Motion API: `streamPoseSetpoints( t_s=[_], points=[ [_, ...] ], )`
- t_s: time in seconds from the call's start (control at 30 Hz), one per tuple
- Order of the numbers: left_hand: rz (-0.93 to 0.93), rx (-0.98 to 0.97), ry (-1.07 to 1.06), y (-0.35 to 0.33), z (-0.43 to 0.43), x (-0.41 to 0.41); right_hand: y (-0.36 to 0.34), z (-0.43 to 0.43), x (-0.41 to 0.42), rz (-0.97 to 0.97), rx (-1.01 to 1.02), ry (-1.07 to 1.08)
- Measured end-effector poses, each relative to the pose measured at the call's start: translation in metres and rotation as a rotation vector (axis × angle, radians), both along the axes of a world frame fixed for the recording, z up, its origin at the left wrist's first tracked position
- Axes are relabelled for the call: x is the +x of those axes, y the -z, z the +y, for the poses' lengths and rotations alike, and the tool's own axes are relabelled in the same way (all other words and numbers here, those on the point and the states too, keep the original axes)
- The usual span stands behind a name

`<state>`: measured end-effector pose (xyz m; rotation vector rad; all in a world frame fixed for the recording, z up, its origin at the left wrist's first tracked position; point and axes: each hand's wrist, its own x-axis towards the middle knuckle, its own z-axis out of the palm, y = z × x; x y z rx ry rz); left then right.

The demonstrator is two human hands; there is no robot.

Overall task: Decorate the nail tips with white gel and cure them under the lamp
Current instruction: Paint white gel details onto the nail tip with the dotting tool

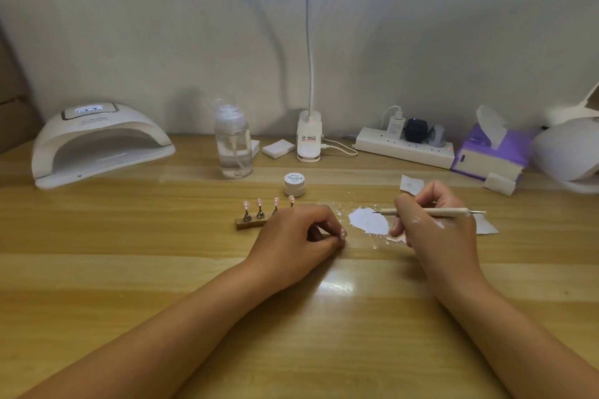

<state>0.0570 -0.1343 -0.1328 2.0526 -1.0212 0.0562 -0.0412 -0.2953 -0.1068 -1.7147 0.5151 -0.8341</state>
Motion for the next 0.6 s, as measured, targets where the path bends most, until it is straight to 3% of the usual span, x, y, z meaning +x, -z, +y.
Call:
streamPoseSetpoints(
  t_s=[0.27,0.6],
  points=[
    [0.007,0.005,-0.001,0.000,0.001,-0.001,0.013,-0.012,0.005,0.233,-0.122,-0.044],
    [0.008,0.007,-0.007,-0.001,0.000,-0.001,0.013,-0.015,0.006,0.211,-0.102,-0.030]
  ],
)
